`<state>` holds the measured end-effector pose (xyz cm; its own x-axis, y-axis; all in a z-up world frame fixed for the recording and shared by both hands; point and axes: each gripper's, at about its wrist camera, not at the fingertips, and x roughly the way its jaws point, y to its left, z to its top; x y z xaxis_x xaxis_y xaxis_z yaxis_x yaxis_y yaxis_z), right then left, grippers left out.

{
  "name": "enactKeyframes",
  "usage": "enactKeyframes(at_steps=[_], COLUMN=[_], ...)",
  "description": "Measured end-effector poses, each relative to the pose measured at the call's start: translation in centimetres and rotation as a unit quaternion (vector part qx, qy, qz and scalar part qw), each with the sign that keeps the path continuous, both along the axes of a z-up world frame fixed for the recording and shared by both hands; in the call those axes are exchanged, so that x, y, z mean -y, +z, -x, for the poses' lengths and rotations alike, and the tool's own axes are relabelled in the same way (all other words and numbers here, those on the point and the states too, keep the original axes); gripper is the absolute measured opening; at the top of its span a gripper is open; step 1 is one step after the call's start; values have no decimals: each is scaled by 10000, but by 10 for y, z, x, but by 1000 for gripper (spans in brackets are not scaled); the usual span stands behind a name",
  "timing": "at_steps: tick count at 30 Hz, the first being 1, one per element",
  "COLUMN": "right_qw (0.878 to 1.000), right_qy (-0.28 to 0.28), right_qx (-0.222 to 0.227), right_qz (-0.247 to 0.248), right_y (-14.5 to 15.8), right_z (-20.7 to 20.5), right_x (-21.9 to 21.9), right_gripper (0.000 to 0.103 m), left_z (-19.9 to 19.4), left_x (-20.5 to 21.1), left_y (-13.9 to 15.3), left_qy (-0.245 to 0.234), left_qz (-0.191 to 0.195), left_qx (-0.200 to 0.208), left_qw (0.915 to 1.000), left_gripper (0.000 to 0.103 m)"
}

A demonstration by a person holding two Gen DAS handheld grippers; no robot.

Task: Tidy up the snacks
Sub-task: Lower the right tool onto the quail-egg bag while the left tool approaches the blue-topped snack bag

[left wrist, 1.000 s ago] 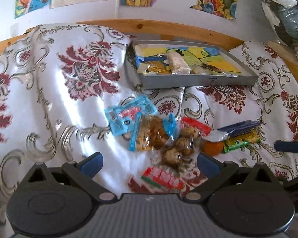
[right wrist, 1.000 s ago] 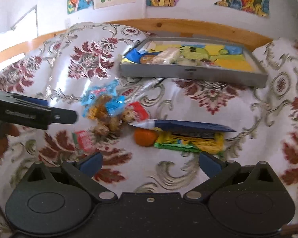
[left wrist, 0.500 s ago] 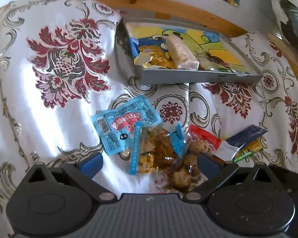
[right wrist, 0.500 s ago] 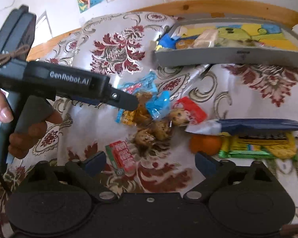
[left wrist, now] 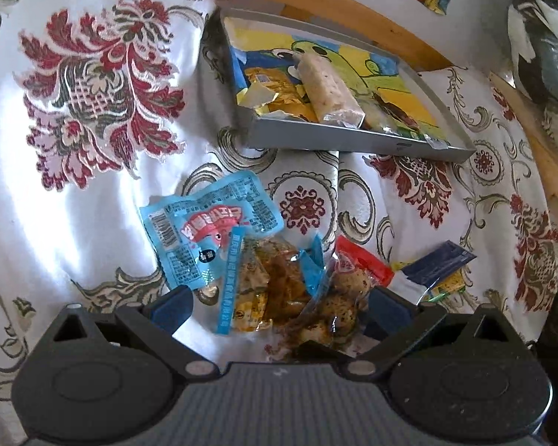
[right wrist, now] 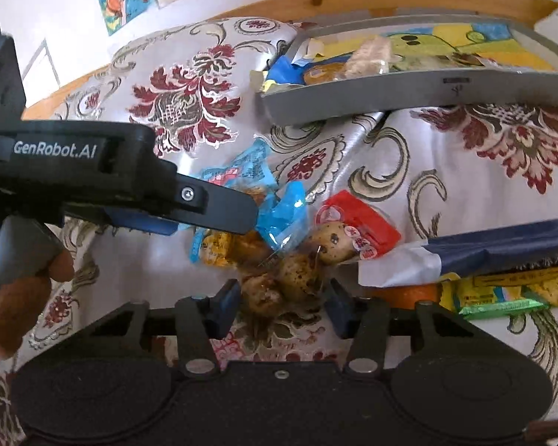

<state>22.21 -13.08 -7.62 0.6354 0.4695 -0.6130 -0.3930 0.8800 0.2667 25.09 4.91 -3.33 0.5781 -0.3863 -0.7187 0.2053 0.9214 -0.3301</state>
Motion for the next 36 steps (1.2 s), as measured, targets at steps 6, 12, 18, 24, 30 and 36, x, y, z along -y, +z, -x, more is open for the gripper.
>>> enactKeyframes(at_steps=[6, 12, 18, 24, 30, 36], right_qw=[10000, 9996, 9988, 9983, 9995, 9997], right_qy=[-20, -238, -13, 118, 91, 104], right_qx=[20, 20, -246, -271, -217, -120], right_qz=[-78, -157, -420, -511, -199, -159], right_y=[6, 15, 10, 8, -1, -7], right_z=[9, 18, 23, 24, 8, 3], right_x=[20, 52, 66, 52, 17, 11], right_gripper=[39, 6, 23, 60, 70, 39], left_z=[-4, -1, 7, 10, 8, 9], left_x=[0, 6, 23, 32, 36, 34], left_y=[-4, -11, -7, 6, 17, 24], left_qy=[-99, -112, -503, -1160, -1569, -1833], left_qz=[185, 276, -318, -1599, -2378, -2720], left_qx=[-184, -366, -199, 396, 761, 973], left_qw=[9996, 9989, 9980, 9795, 9555, 9397], left_gripper=[95, 93, 95, 97, 97, 98])
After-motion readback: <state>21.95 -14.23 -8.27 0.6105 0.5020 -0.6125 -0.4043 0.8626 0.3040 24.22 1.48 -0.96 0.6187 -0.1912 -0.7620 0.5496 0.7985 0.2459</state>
